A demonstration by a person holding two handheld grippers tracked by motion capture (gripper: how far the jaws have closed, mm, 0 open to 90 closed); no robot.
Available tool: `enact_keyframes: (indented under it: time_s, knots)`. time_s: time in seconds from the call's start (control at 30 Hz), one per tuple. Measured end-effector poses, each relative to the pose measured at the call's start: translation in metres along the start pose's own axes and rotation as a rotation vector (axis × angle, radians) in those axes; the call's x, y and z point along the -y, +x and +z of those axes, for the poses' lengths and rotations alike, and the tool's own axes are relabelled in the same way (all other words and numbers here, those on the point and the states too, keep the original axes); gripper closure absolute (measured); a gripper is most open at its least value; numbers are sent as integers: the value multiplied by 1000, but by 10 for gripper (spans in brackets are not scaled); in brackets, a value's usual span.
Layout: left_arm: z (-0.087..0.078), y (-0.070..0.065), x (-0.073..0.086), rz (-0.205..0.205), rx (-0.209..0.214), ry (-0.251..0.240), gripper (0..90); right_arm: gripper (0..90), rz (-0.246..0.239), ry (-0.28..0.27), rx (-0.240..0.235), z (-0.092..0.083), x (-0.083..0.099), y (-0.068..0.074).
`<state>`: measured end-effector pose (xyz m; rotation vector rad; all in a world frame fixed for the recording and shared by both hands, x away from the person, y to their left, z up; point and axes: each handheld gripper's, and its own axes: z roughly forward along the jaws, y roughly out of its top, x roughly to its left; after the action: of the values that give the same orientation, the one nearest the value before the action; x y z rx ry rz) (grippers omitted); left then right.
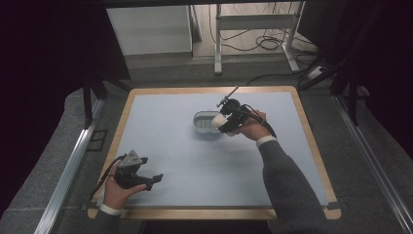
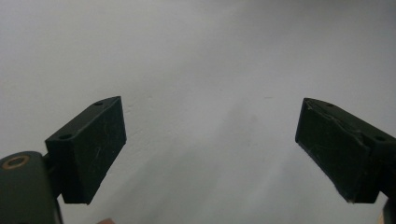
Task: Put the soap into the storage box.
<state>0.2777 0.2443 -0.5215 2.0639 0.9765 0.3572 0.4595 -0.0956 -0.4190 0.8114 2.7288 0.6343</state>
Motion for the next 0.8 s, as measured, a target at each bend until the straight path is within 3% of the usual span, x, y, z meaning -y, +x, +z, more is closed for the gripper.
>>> enact_keyframes:
  time_s: [0.37, 0.8]
  knots:
    - [0, 0, 0, 1, 4, 4, 92, 490, 3, 11, 1, 10, -3, -3]
    - [1, 0, 0, 1, -1, 3, 90, 490, -28, 22, -4, 17, -14, -12]
